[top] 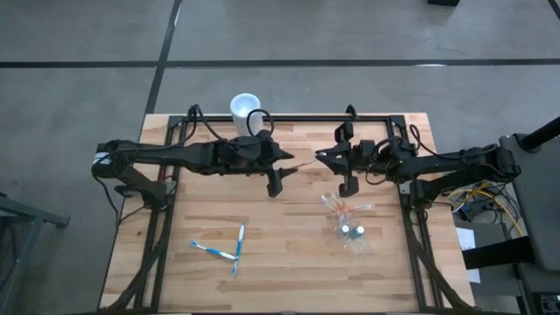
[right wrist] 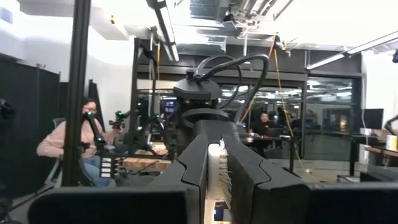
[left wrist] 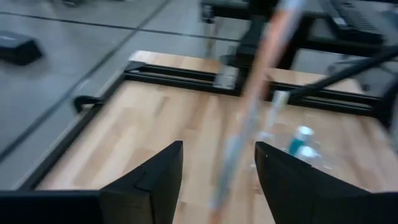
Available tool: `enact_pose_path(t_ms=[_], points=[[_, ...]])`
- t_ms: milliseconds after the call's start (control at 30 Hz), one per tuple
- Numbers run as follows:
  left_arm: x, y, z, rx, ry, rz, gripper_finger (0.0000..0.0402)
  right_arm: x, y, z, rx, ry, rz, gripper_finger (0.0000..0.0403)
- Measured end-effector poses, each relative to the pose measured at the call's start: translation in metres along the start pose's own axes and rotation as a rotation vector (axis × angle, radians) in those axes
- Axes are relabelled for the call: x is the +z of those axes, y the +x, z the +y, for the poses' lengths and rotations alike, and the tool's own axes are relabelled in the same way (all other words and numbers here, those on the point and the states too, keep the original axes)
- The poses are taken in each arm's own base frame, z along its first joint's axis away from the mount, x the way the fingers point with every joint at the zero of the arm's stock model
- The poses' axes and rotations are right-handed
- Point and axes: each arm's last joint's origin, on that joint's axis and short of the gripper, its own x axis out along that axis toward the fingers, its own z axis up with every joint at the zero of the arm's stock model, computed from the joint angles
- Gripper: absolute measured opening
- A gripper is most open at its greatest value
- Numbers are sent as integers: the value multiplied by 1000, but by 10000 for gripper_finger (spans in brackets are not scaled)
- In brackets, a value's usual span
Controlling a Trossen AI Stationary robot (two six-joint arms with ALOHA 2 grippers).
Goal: Pick & Place toothbrushing station
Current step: Put the orange toothbrush into the top section of the transparent organizer
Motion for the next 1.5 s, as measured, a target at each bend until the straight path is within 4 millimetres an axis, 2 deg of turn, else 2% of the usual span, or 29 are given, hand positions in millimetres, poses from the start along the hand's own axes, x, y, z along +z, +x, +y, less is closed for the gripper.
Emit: enact_pose_path(t_ms=[233,500,733,1133,1500], points=[[1,-1,4,130,3,-15,204,1,0,0,-4,-1,-2,33],[0,-5,3,90,6,10,204,1,0,-2,-75,-7,-2,33],[-1,-5,3,58,-69,26,204,1,0,-2,-78,-14,-2,33],[-3,-6,3,74,-65,43,204,1,0,-2,-78,-1,0,33],[-6,-15,1,68,-109,90,204,-13,-1,-2,-83,44,142,33]])
